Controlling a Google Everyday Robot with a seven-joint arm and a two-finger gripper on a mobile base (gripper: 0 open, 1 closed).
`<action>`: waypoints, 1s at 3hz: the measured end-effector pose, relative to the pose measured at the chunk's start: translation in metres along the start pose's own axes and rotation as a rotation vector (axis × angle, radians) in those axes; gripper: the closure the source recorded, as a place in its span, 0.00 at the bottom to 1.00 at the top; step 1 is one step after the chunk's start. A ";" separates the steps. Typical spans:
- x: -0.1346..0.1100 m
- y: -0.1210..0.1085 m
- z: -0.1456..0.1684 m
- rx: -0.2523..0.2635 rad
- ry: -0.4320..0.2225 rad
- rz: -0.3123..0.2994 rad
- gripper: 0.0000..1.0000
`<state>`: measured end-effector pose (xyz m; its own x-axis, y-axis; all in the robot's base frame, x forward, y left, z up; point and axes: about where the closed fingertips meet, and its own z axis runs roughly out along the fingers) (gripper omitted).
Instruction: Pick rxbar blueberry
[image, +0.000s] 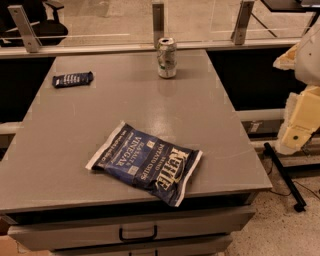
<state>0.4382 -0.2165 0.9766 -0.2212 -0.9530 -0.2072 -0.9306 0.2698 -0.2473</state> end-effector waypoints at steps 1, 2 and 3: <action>0.000 0.000 0.000 0.000 0.000 0.000 0.00; -0.083 -0.018 0.015 0.001 -0.103 -0.049 0.00; -0.227 -0.034 0.021 -0.006 -0.288 -0.141 0.00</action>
Offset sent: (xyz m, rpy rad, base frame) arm 0.1464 0.2860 0.0315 0.3081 -0.1187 0.2717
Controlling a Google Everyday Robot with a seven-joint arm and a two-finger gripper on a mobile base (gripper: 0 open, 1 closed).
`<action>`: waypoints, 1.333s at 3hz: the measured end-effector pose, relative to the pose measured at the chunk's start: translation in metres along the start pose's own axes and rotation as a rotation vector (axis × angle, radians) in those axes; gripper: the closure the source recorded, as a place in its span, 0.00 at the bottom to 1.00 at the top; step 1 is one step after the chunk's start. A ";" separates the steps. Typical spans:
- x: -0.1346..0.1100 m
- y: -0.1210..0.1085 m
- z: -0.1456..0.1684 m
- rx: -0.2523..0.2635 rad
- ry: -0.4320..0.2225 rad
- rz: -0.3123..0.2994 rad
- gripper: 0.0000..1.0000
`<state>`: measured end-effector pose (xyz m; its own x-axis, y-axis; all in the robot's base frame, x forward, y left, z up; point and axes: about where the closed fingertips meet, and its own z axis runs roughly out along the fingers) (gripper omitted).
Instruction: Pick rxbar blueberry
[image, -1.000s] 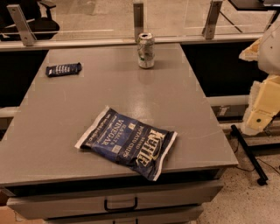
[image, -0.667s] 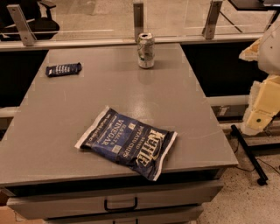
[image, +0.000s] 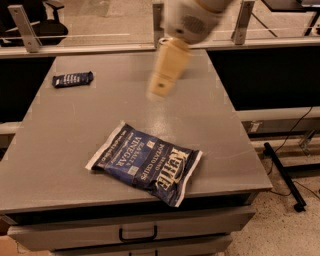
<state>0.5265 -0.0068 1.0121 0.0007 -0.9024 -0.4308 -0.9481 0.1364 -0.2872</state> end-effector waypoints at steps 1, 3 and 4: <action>-0.036 0.002 0.006 -0.011 -0.034 -0.052 0.00; -0.049 -0.010 0.030 -0.006 -0.100 -0.034 0.00; -0.094 -0.047 0.097 -0.012 -0.254 -0.036 0.00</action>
Offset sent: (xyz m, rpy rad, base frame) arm 0.0011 0.0370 0.0110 0.0196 -0.0168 0.0609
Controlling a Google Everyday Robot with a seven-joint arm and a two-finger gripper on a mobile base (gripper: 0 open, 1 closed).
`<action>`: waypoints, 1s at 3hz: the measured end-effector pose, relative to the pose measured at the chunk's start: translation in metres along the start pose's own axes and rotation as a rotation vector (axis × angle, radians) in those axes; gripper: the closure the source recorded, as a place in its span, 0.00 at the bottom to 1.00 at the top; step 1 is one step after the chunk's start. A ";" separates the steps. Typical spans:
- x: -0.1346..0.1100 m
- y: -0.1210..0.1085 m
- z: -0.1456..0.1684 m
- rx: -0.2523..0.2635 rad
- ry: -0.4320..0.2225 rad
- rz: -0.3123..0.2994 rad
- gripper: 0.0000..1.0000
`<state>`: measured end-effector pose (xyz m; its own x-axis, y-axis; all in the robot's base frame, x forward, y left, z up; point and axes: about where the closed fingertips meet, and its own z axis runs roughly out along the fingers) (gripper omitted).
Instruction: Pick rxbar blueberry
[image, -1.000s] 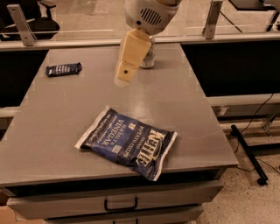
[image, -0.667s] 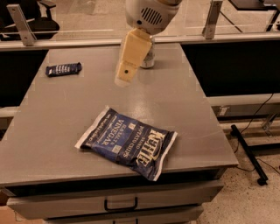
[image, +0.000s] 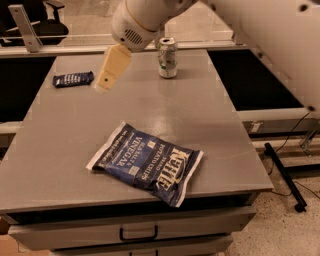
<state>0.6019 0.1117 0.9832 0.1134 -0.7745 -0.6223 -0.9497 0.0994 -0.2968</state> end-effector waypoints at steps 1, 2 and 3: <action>-0.022 -0.040 0.070 -0.008 -0.124 0.026 0.00; -0.040 -0.063 0.131 -0.027 -0.185 0.079 0.00; -0.050 -0.070 0.173 -0.018 -0.163 0.144 0.00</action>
Offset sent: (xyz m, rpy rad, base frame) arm 0.1406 0.1667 -0.0781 0.2892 0.1072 -0.0094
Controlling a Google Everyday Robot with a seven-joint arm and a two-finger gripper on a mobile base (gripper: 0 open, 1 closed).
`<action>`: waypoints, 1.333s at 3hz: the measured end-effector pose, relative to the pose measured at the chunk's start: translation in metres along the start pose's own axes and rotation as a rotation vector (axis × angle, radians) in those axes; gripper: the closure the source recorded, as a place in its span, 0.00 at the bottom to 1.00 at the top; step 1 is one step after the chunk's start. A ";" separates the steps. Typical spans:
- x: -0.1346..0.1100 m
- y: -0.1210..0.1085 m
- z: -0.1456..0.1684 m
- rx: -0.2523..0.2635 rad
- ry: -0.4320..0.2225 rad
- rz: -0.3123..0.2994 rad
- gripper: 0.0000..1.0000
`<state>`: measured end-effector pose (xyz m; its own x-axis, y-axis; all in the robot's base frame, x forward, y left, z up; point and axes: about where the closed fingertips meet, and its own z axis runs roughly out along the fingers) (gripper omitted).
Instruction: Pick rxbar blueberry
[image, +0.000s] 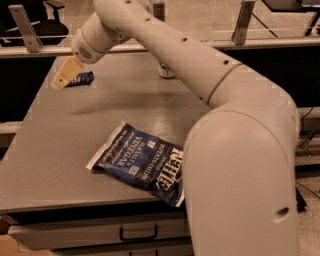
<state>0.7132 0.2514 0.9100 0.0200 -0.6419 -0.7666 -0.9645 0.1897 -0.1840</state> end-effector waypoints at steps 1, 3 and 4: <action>0.010 0.001 0.031 0.033 0.069 0.108 0.00; 0.041 -0.010 0.075 0.059 0.145 0.298 0.00; 0.049 -0.021 0.083 0.069 0.151 0.334 0.18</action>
Offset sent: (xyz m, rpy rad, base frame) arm 0.0251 0.0323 -0.0846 -0.0736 0.2476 -0.3088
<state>0.7560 0.2774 0.8254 -0.3365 -0.6376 -0.6930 -0.8912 0.4534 0.0156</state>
